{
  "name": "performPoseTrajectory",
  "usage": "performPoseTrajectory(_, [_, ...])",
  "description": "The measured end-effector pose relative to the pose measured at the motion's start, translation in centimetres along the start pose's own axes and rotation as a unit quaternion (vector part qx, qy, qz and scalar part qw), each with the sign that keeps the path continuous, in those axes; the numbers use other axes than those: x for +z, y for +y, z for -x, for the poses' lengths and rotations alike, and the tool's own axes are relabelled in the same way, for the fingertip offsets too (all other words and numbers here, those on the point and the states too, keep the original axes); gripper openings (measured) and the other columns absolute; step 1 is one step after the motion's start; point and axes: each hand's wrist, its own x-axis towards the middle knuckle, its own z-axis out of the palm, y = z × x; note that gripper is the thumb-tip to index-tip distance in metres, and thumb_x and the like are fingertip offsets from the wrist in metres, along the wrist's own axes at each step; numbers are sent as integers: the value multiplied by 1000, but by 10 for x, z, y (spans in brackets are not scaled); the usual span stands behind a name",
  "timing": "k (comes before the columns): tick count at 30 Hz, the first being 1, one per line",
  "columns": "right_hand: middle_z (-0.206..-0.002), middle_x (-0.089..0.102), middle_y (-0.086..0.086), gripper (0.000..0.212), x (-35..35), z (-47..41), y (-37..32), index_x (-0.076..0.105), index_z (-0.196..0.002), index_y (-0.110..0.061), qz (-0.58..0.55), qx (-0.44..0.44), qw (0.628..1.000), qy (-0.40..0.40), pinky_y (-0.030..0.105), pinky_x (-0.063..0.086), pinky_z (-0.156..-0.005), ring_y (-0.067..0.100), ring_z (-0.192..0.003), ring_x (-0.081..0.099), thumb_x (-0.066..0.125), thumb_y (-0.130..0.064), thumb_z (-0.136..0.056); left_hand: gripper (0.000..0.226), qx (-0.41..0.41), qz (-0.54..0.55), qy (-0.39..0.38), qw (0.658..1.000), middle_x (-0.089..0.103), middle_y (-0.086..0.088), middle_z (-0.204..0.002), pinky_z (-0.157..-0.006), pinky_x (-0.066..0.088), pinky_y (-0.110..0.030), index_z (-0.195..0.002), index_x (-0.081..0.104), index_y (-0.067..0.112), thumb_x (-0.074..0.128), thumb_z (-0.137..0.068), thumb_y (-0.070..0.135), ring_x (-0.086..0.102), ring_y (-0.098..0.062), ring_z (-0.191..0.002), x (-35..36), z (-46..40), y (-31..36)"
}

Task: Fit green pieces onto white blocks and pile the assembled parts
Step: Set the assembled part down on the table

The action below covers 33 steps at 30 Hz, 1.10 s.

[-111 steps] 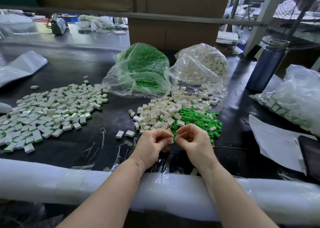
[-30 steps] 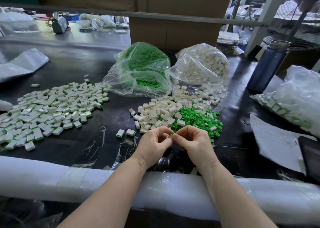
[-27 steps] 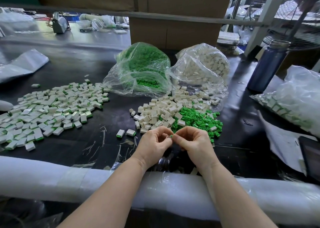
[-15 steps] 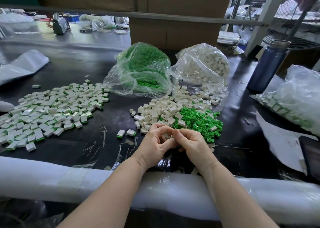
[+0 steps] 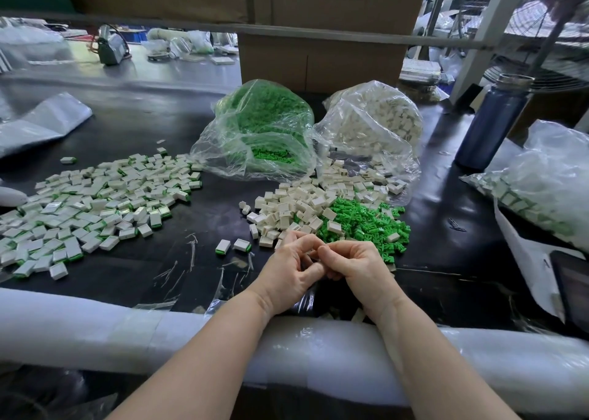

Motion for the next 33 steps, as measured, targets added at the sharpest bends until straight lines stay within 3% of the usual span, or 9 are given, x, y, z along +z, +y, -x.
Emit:
performPoseTrajectory(8, [-58,52,12,17,0,1,0,70,-73,5,-19,4,1000,9,18,35,-49,10,-49,43,63,-5,-84,22,1,-15,-5,1000,45,-6,-107,-84,46,-23,-85,58,21,58,-84,0,49,-16,-79,0,0,0])
performPoseTrajectory(11, [-50,54,1,21,1,1,0,73,-68,-8,-42,5,999,-1,17,38,-48,6,-47,45,61,-6,-85,23,9,-9,1,1000,43,-1,-101,-78,43,-13,-87,57,18,54,-84,-4,47,-10,-75,0,0,1])
performPoseTrajectory(14, [-52,53,2,22,2,1,0,72,-66,-9,-36,2,999,-7,18,38,-50,7,-50,45,62,-9,-86,21,10,-1,2,1000,42,0,-99,-75,41,-9,-87,57,14,53,-84,-6,45,-9,-72,0,0,1])
performPoseTrajectory(20, [-55,53,9,19,1,1,1,72,-69,-2,-37,4,999,5,21,37,-50,12,-51,44,63,-7,-85,19,6,-10,-7,1000,42,-1,-101,-81,44,-20,-88,57,15,55,-84,-4,47,-14,-76,1,0,1])
performPoseTrajectory(27, [-57,57,11,18,1,1,1,72,-70,-1,-52,13,998,10,21,41,-51,12,-51,49,62,-5,-84,18,5,-14,-11,1000,42,-3,-104,-79,45,-18,-89,57,16,56,-85,-2,47,-12,-77,1,0,1])
performPoseTrajectory(33, [-54,57,8,17,0,0,2,70,-71,4,-57,17,998,13,20,40,-49,9,-48,48,63,-5,-84,16,0,-18,-14,1000,42,-5,-105,-87,46,-27,-90,58,15,56,-85,0,48,-13,-80,1,0,2])
